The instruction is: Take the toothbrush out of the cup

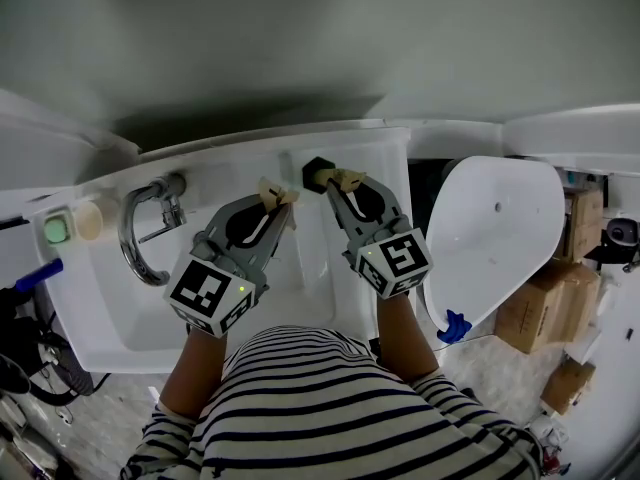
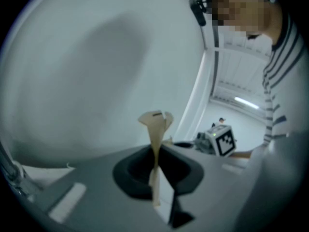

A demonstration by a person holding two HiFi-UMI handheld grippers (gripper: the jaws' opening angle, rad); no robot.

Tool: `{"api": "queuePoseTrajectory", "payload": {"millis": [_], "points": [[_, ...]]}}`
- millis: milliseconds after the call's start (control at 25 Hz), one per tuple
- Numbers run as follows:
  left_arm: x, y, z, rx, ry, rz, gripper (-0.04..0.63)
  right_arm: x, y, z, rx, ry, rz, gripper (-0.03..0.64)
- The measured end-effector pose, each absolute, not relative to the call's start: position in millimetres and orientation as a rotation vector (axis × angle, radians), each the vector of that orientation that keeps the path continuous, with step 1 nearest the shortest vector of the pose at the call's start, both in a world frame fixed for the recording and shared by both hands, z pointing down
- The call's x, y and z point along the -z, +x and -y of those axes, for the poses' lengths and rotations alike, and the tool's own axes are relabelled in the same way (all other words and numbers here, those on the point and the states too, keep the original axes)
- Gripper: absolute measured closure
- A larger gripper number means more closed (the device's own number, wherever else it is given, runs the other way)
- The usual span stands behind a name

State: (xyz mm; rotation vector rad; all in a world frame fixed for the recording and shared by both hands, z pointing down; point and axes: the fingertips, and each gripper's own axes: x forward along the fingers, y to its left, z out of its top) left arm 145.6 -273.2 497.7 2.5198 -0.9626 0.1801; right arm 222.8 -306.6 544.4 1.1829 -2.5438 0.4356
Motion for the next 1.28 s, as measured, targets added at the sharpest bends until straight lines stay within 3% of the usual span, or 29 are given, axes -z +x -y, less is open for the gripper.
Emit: {"api": "queuePoseTrajectory", "payload": {"millis": [1280], "points": [[-436, 149, 234, -0.115, 2.656, 1.013, 0.566, -448, 230, 266, -0.237, 1.291, 2.663, 0.548]]}}
